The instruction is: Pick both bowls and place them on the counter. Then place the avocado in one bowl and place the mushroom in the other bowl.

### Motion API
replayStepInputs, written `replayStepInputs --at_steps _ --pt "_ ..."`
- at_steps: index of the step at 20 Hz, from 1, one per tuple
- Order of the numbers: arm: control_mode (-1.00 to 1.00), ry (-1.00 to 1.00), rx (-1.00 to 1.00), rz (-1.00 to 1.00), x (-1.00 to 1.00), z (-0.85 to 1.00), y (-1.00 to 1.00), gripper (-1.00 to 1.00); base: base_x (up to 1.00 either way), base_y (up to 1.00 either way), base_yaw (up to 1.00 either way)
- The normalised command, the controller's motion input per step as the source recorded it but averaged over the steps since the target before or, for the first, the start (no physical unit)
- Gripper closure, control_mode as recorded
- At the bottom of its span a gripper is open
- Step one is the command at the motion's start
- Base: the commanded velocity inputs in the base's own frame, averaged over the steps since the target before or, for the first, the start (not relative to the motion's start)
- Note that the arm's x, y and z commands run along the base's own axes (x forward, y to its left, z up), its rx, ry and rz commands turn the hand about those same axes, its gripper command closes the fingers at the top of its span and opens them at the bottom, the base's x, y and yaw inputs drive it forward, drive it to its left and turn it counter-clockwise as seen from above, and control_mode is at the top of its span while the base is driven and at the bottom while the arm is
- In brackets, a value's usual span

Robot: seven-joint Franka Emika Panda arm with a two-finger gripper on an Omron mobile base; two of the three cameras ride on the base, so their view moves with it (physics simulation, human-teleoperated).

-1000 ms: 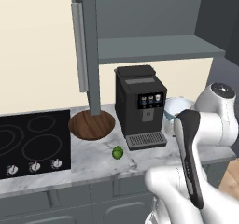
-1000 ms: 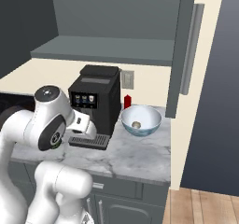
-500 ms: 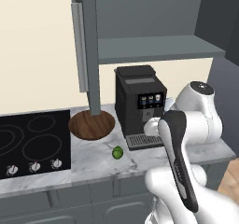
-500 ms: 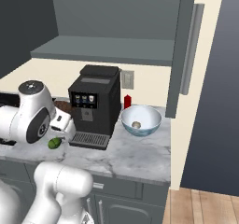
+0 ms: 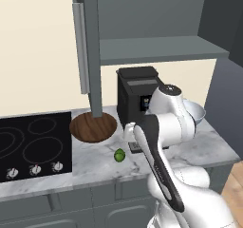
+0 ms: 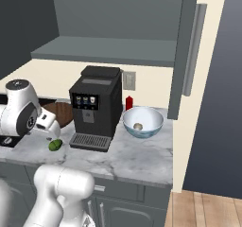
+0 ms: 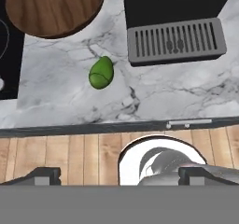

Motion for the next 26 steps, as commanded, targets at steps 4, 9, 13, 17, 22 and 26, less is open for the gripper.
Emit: replayStepInputs --at_steps 4,9,13,17,22,26 --pt "-1.00 0.00 -0.14 0.00 0.41 -0.44 0.25 -1.00 0.00 0.00 0.00" --pt "-1.00 0.02 -0.01 0.03 0.41 -0.38 0.16 -1.00 0.00 0.00 0.00" --pt "-1.00 0.02 0.00 0.07 0.31 -0.38 0.10 -1.00 0.00 0.00 0.00" --pt "-1.00 0.00 0.00 0.03 0.43 -0.27 0.16 -1.00 0.00 0.00 0.00" --pt "-1.00 0.00 0.00 0.00 0.35 -0.29 0.21 -1.00 0.00 0.00 0.00" --pt "-1.00 0.01 0.00 0.00 0.26 -0.27 0.17 -1.00 0.00 0.00 0.00"
